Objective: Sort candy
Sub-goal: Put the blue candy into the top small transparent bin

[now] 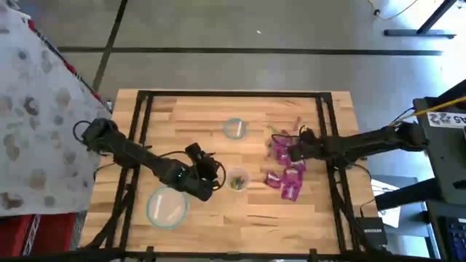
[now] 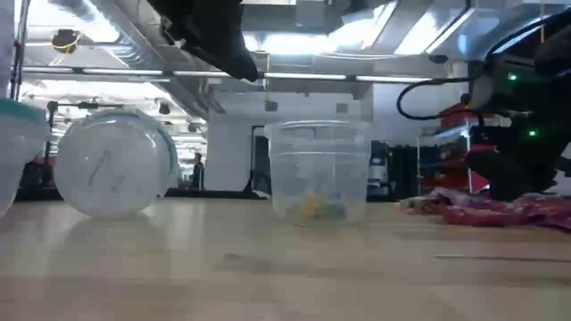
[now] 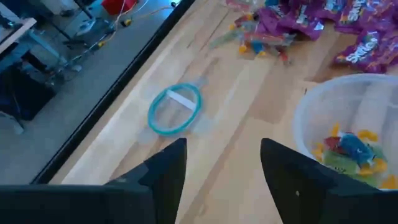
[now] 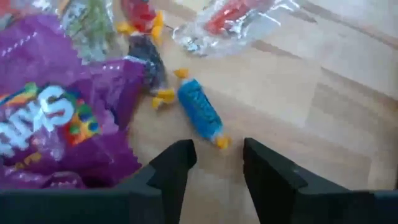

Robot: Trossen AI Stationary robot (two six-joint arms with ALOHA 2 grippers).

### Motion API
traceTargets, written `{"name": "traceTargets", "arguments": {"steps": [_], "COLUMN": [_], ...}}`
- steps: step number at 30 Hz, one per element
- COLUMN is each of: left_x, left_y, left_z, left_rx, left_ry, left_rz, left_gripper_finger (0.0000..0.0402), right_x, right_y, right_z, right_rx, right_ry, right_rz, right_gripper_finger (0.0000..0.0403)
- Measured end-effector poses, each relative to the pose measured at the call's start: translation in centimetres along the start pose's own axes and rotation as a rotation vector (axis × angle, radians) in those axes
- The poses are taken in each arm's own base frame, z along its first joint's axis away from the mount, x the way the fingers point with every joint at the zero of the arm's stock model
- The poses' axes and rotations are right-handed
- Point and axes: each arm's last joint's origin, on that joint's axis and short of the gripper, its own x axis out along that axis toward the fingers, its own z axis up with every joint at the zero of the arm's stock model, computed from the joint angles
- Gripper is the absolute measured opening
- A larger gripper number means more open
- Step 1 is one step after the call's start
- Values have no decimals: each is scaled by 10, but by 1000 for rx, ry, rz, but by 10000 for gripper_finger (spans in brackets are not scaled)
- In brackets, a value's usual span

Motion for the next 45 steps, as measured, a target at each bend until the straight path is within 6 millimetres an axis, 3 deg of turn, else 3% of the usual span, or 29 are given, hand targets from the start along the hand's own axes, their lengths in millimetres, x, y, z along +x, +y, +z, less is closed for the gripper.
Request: {"name": "traceTargets", "arguments": {"steps": [6, 14, 27, 32, 37, 40, 45], "left_x": [0, 0, -1, -1, -1, -1, 0], "left_y": [0, -1, -1, 0, 1, 2, 2], "left_z": [0, 0, 0, 0, 1, 1, 1], "left_rx": [-3, -6, -1, 1, -5, -6, -10], "left_ry": [0, 8, 8, -2, -32, -41, -44], "left_rz": [0, -14, -14, 3, 50, 65, 69], "left_gripper_finger": [189, 189, 189, 189, 189, 189, 189], "right_x": [1, -6, -65, -88, -97, -98, -96], "right_y": [3, 6, 28, 62, 98, 127, 177], "right_z": [4, 10, 62, 67, 54, 44, 34], "right_rx": [-28, 6, -87, -197, -325, -408, -598], "right_ry": [-30, -54, -266, -396, -428, -369, -292], "right_rz": [30, 80, 389, 756, 993, 1050, 989], "right_gripper_finger": [8, 0, 0, 0, 0, 0, 1]}}
